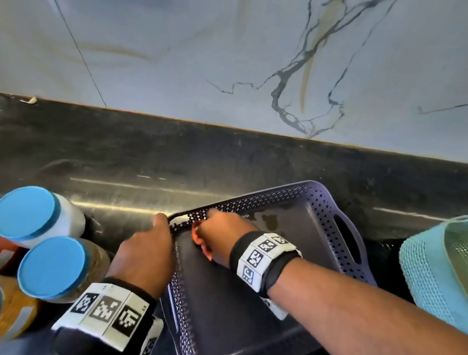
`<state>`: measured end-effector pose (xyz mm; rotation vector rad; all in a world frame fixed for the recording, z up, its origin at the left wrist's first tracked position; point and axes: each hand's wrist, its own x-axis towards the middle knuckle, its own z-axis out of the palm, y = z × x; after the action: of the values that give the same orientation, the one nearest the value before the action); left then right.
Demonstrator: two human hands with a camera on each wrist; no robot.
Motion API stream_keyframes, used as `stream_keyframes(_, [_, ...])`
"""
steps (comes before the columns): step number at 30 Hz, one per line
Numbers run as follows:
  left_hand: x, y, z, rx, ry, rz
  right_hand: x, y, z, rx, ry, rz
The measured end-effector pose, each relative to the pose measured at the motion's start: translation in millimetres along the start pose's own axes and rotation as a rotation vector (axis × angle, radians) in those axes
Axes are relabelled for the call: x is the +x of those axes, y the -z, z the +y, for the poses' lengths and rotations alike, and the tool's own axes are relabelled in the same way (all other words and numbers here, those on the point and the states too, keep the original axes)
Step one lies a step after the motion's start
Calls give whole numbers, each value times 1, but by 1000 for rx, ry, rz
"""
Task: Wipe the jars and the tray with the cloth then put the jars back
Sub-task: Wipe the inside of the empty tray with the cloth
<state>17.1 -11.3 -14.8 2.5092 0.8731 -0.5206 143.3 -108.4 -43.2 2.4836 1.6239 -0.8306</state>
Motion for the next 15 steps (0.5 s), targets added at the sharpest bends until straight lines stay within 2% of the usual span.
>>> stream_keyframes(4, [-3, -2, 0, -11, -14, 1, -15, 6, 59, 32, -204, -5])
stream_keyframes(9, [-9, -4, -4, -100, -48, 22, -42, 13, 121, 53, -492, 163])
stream_keyframes(12, [-14, -2, -4, -199, -29, -49, -33, 16, 128, 157, -661, 226])
stream_keyframes(15, [-21, 2, -1, -267, -27, -85, -20, 17, 118, 222, -719, 229])
